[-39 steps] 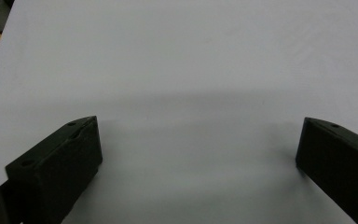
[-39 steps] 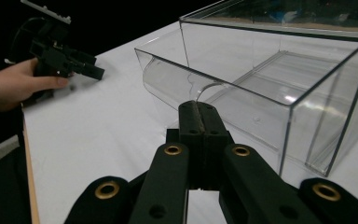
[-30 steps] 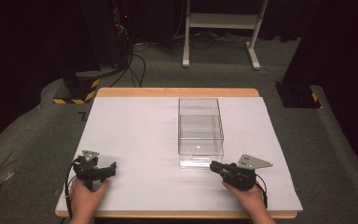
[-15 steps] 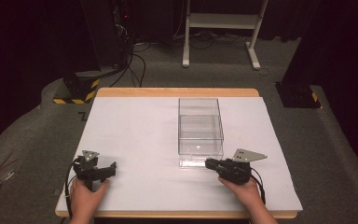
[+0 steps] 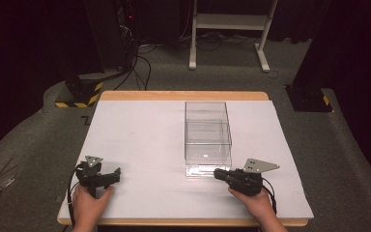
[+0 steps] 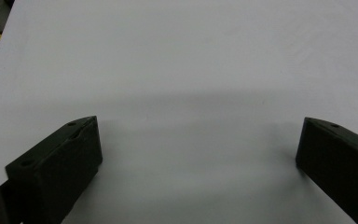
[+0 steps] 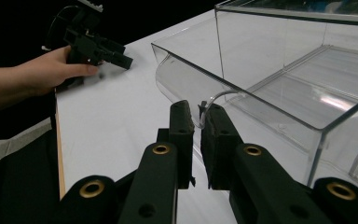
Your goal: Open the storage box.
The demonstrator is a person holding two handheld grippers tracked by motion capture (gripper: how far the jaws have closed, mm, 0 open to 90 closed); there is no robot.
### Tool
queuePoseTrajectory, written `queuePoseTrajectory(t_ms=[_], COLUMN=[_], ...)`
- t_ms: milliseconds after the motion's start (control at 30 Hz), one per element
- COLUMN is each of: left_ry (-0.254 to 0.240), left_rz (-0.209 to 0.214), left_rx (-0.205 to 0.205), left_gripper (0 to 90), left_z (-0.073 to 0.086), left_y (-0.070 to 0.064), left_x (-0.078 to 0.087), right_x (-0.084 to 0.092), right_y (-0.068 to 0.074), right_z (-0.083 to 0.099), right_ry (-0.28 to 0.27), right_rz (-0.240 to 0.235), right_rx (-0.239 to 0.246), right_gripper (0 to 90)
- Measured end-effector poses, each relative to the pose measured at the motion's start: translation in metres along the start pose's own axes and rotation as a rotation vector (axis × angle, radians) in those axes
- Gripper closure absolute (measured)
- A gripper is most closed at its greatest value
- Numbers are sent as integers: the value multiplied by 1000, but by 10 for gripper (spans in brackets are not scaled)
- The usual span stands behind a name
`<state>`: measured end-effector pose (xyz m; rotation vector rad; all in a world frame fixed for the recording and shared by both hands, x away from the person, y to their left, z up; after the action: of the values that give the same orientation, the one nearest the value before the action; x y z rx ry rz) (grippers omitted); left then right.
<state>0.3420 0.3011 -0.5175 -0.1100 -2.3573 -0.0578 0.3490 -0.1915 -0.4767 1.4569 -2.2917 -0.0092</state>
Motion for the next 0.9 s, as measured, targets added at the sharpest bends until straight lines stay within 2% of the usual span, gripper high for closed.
queuePoseTrajectory(t_ms=[900], left_ry=[0], left_rz=[0], left_rx=[0], left_gripper=[3], left_z=[0], left_y=[0], left_x=[0], right_x=[11], right_y=[25], right_z=[11], right_ry=[16], right_rz=[-50], right_rx=[24], right_gripper=[851])
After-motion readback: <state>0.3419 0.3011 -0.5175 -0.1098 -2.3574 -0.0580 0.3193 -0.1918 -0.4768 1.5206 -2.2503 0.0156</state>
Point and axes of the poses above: each handheld gripper's, and its own axes: x roughly backward along the jaws, z roughly out of its underside, y roughly to its left, the point moved 1 cm from there along -x, roughly forward along the jaws
